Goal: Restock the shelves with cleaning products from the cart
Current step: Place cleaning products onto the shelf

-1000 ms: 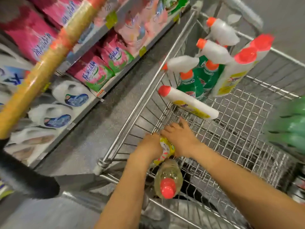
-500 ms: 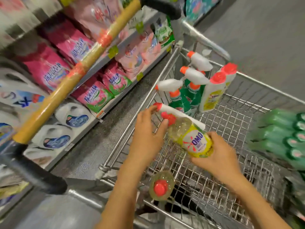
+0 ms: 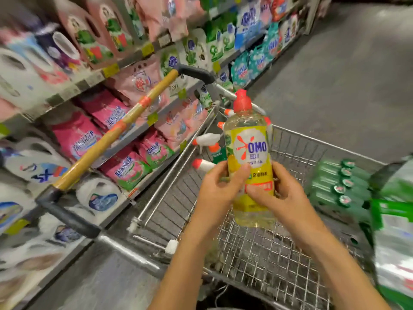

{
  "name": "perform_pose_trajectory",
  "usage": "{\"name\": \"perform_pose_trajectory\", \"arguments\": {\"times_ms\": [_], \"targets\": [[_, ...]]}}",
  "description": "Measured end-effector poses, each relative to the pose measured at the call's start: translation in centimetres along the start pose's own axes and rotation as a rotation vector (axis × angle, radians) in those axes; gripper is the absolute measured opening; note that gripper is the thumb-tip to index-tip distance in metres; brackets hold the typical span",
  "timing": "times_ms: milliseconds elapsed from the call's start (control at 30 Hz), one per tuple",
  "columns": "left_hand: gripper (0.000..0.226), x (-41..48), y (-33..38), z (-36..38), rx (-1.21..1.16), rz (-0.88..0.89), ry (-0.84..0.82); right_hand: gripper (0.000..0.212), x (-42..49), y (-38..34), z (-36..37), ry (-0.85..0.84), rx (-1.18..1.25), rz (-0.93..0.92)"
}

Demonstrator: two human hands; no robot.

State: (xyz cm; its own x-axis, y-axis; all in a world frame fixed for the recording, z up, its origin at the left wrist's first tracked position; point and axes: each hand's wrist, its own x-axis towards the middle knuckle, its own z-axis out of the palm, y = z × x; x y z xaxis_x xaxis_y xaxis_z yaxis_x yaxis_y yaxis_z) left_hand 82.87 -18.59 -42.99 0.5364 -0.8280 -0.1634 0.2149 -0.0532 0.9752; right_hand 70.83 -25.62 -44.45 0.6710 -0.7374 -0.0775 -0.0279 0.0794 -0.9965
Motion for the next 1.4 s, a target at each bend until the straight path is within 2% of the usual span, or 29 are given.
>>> {"name": "perform_pose_trajectory", "arguments": {"times_ms": [100, 200, 433, 600, 733, 1000, 1100, 1233, 1400], "targets": [[0.028, -2.0, 1.1, 0.2, -0.022, 0.042, -0.007, 0.057, -1.7, -1.0, -0.2, -0.018, 0.080, -0.044], [0.034, -3.7, 2.2, 0.6, -0.018, 0.088, -0.064, 0.050, -3.4, -2.2, -0.2, 0.047, 0.166, -0.110], [0.043, -7.5, 3.7, 0.8, -0.081, 0.139, -0.257, 0.049, -9.2, -4.0, 1.1, 0.230, 0.115, -0.230], [0.042, -11.0, 4.8, -0.9, -0.055, 0.182, -0.377, 0.038, -14.3, -5.3, 4.7, 0.351, 0.102, -0.298], [0.043, -15.3, 5.7, -4.0, -0.048, 0.190, -0.511, 0.038, -19.5, -6.1, 9.4, 0.466, 0.073, -0.327], [0.040, -25.1, 6.4, -5.6, -0.130, 0.142, -0.834, 0.029, -32.0, -7.7, 16.5, 0.824, 0.047, -0.382], [0.041, -29.8, 6.2, -4.9, -0.122, 0.125, -1.009, 0.031, -38.0, -8.0, 18.7, 0.971, 0.004, -0.410], [0.034, -36.9, 5.8, -4.3, -0.115, 0.115, -1.219, 0.032, -46.1, -8.3, 22.0, 1.158, -0.053, -0.425], [0.035, -47.5, 5.1, -5.2, -0.124, 0.087, -1.461, 0.035, -56.4, -7.9, 28.1, 1.416, -0.072, -0.465]]}}
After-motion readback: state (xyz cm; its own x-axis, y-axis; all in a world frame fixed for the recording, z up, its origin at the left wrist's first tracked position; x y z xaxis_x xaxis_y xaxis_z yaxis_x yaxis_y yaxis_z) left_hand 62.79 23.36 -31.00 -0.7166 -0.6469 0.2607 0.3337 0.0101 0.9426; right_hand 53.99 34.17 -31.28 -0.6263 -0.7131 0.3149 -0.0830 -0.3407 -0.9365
